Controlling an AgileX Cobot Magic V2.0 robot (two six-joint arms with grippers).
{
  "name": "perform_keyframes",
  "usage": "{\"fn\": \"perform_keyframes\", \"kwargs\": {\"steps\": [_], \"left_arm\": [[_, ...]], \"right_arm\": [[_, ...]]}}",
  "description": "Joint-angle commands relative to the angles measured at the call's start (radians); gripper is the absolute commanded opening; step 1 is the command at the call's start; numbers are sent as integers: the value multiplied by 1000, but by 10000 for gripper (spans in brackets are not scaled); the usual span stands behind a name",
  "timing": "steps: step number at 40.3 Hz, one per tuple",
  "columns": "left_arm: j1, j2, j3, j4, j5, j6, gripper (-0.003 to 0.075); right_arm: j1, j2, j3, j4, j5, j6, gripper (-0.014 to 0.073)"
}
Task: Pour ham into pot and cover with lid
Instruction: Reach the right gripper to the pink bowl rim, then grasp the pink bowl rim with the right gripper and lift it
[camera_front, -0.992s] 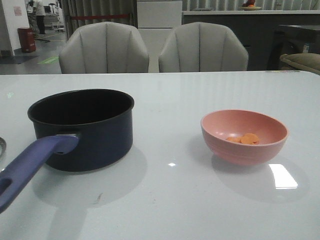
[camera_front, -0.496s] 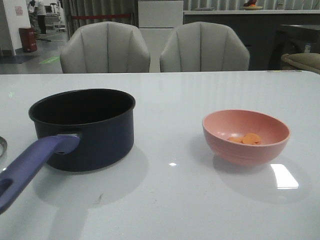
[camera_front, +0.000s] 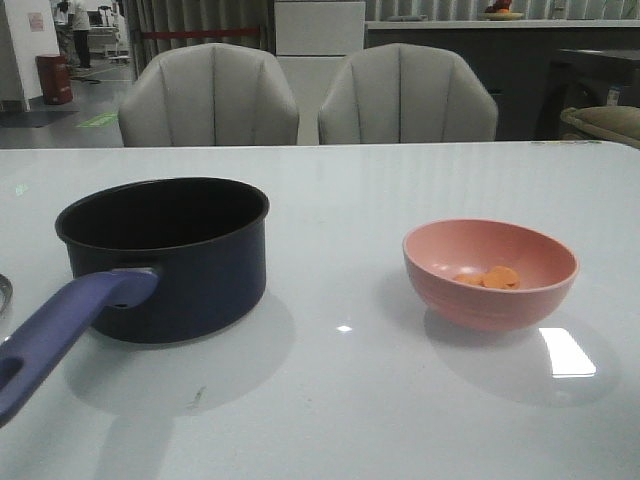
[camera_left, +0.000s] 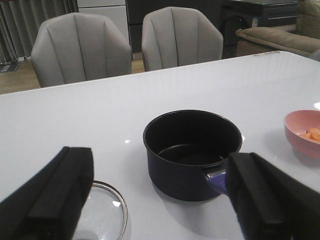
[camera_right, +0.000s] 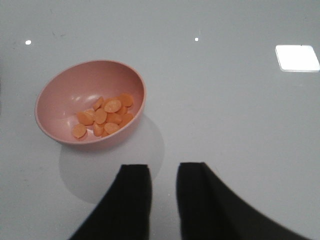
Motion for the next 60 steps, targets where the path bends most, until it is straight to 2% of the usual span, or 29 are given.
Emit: {"fn": "perform_keyframes", "kwargs": {"steps": [1,4,13,24,26,28,34,43,48,53,60], "left_arm": [[-8,12,-25,-8,-81,-9,571],[-8,12,-25,-8,-81,-9,571],[-8,12,-25,-8,-81,-9,571],[-8,12,-25,-8,-81,-9,571],[-8,12,-25,-8,-81,-9,571],[-8,12,-25,-8,-81,-9,571],[-8,12,-25,-8,-81,-9,571],[-8,12,-25,-8,-81,-9,571],[-8,12,-25,-8,-81,-9,571],[-8,12,-25,-8,-81,-9,571],[-8,12,-25,-8,-81,-9,571]], "right_arm": [[0,130,-101,15,-80,-6,469],[0,254,-162,40,-80,-6,502],[0,640,-382,76,-54,-6,484],[2,1010,-654,88,115,-6,482],[2,1050,-686,88,147,-6,460],[2,1092,-720,88,174,-6,403],[2,1128,-764,88,200,-6,126],[-2,1126,-767,82,145,-26,148],[4,1110,-809,82,191,-74,148],[75,1056,-866,82,169,-169,148],[204,1011,-945,82,24,-177,148]]}}
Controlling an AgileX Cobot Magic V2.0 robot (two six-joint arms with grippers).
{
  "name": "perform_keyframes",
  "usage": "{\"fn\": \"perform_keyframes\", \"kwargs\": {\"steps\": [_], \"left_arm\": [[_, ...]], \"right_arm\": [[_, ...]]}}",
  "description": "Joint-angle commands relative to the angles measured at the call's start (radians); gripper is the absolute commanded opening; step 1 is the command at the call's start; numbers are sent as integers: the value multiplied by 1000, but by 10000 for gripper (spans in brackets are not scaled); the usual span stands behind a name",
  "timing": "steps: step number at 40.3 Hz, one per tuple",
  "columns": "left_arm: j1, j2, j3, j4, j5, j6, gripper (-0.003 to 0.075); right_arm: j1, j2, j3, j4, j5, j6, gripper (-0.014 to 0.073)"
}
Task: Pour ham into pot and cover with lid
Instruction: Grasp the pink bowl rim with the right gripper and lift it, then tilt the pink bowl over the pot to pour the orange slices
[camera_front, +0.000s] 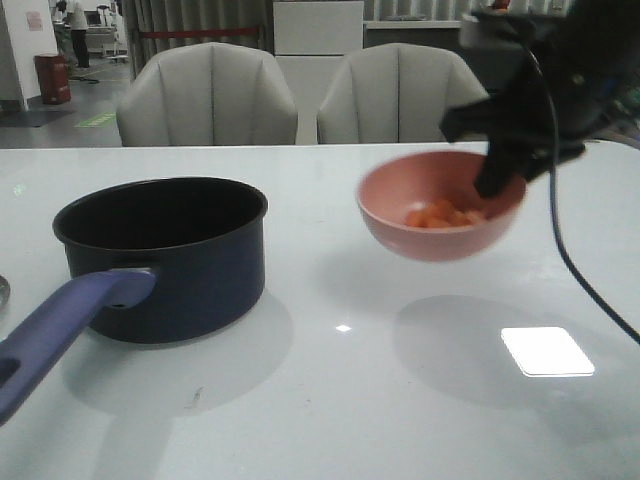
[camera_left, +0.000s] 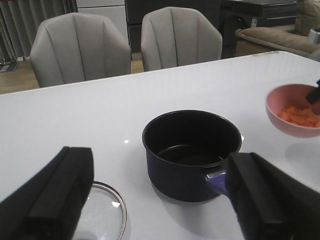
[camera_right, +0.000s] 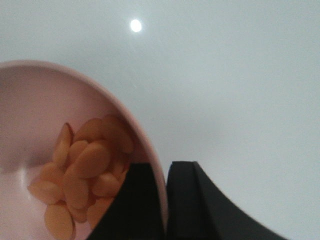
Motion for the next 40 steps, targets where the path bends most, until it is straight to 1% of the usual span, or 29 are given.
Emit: {"fn": "perform_keyframes", "kwargs": {"steps": [1,7,11,16,19,23,25,30,36,40], "left_arm": [[-8,12,-25,-8,-81,-9,571],[-8,12,-25,-8,-81,-9,571],[-8,12,-25,-8,-81,-9,571],[-8,12,-25,-8,-81,-9,571],[-8,12,-25,-8,-81,-9,571],[-8,12,-25,-8,-81,-9,571],[-8,12,-25,-8,-81,-9,571],[-8,12,-25,-8,-81,-9,571],[-8,12,-25,-8,-81,-9,571],[-8,12,-25,-8,-81,-9,571]], "right_arm": [[70,-70,-72,3,-164,-21,148],[160,-68,-72,2,-425,-21,148],[203,-66,-37,-9,-665,-21,148],[241,-31,8,-72,-968,-29,148],[252,5,14,-110,-1087,-38,148],[265,56,14,-144,-1158,-70,148],[277,77,14,-145,-1180,-114,148],[316,103,14,-113,-1194,-302,138],[377,135,14,-19,-1277,-629,138],[404,172,14,2,-1352,-828,138]]}}
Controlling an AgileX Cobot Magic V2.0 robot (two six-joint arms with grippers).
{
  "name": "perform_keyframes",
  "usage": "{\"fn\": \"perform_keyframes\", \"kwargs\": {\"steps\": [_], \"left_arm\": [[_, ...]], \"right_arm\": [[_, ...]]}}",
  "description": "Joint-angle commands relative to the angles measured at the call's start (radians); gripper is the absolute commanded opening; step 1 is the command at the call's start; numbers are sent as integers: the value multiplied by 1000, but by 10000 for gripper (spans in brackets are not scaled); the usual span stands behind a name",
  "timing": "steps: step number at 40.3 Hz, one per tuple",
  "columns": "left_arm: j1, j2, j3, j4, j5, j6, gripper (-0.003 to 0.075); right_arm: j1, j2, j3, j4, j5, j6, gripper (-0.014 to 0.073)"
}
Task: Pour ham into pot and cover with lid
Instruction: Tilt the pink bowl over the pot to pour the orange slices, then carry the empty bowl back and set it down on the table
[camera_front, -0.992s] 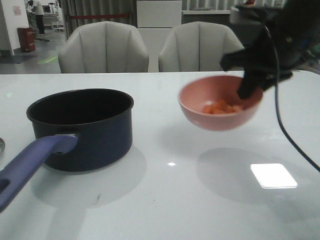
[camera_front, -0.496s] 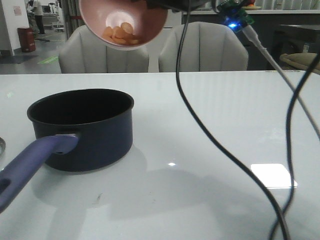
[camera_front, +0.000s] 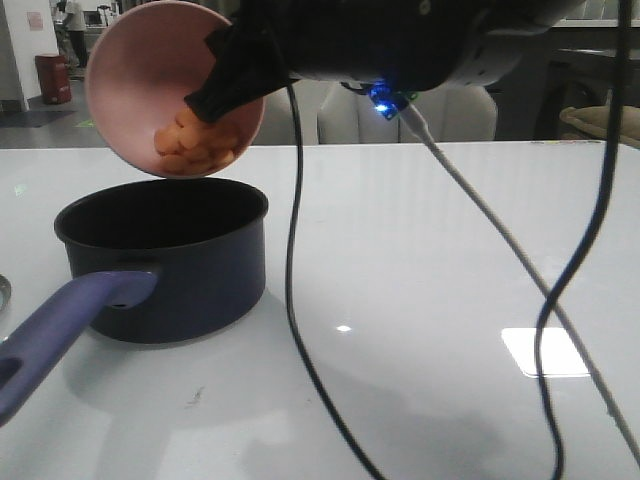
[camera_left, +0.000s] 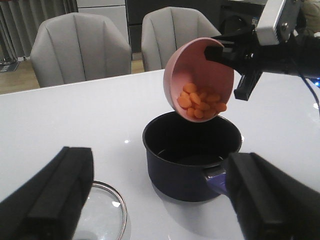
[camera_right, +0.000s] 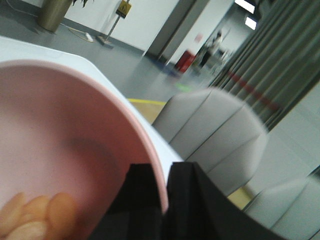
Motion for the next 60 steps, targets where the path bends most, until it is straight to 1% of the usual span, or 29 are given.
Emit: {"fn": "perform_keyframes", "kwargs": {"steps": [1,4,8,11,14,16,22,27,33,36,39,42,44,47,48,52,56,59,60], "left_arm": [[-8,12,-25,-8,-81,-9,571],[-8,12,-25,-8,-81,-9,571],[-8,12,-25,-8,-81,-9,571],[-8,12,-25,-8,-81,-9,571],[-8,12,-25,-8,-81,-9,571],[-8,12,-25,-8,-81,-9,571],[-8,12,-25,-8,-81,-9,571],[-8,12,-25,-8,-81,-9,571],[-8,12,-25,-8,-81,-9,571],[-8,12,-25,-8,-81,-9,571],[-8,12,-25,-8,-81,-9,571],[-8,12,-25,-8,-81,-9,571],[-8,12,-25,-8,-81,-9,571],[-8,12,-25,-8,-81,-9,571],[-8,12,-25,-8,-81,-9,571],[-8,12,-25,-8,-81,-9,571],[-8,12,-25,-8,-81,-9,571],[-8,12,-25,-8,-81,-9,571],[-8,12,-25,-8,-81,-9,571]], "right_arm": [[19,-20,-28,29,-182,-225,138],[35,12,-28,30,-269,-358,138],[54,63,-28,32,-379,-455,138],[64,105,-28,32,-470,-553,138],[72,132,-28,26,-528,-622,138],[74,139,-28,26,-535,-632,138],[74,144,-28,26,-548,-626,138],[74,144,-28,28,-548,-541,138],[74,137,-33,63,-549,-489,138],[74,125,-39,110,-544,-406,138],[74,104,-40,174,-535,-264,138],[74,68,-40,241,-480,-89,138],[74,38,-40,264,-406,4,138],[73,-17,-40,277,-258,98,138],[72,-35,-40,277,-186,126,138],[71,-121,-40,318,34,184,138],[60,-201,-40,423,256,178,138],[30,-266,-40,459,440,148,138],[18,-283,-40,460,473,134,138]]}}
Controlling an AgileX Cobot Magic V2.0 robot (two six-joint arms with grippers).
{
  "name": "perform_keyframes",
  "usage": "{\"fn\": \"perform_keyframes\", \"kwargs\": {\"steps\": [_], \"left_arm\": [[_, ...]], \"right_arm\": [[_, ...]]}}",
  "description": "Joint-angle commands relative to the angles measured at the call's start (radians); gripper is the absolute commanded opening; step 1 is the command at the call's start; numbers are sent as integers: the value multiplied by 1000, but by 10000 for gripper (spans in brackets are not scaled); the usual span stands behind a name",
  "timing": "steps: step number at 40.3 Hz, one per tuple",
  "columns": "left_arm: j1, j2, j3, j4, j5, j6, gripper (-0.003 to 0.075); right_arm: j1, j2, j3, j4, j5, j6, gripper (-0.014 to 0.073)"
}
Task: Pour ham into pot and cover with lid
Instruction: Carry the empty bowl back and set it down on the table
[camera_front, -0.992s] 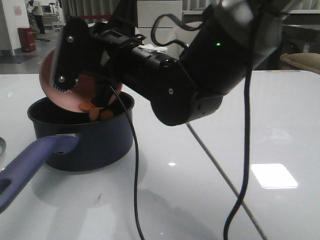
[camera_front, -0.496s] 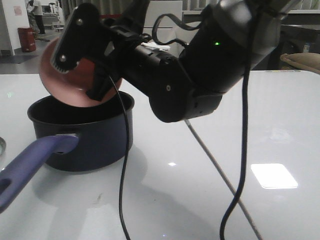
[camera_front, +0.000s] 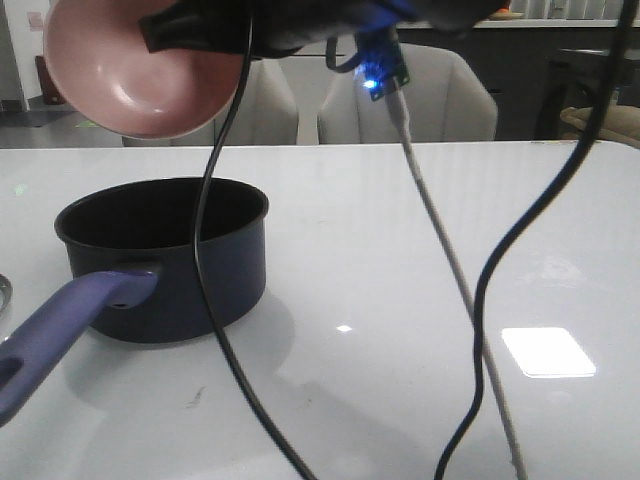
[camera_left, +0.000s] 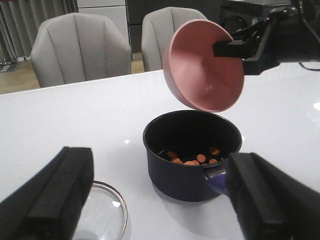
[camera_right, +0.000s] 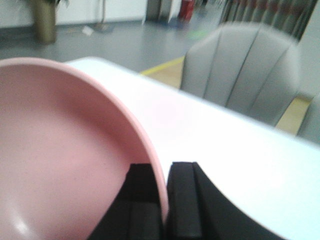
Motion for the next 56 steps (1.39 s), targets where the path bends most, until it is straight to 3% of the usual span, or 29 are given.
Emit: {"fn": "perform_keyframes", "kwargs": {"steps": [1,12,26,34,47,50,56], "left_arm": [[-8,12,-25,-8,-81,-9,571],[-8,12,-25,-8,-81,-9,571],[-8,12,-25,-8,-81,-9,571],[-8,12,-25,-8,-81,-9,571],[-8,12,-25,-8,-81,-9,571],[-8,12,-25,-8,-81,-9,571],[-8,12,-25,-8,-81,-9,571]], "right_arm": [[-55,-139,-34,33,170,-46,138],[-330,-251,-34,33,632,-55,138],[-641,-199,-28,25,933,-17,138],[-689,-95,-28,-18,1004,-15,138],[-689,56,-29,-17,981,0,145],[-689,63,-29,-16,972,1,189],[-689,59,-45,-17,984,1,397]]}}
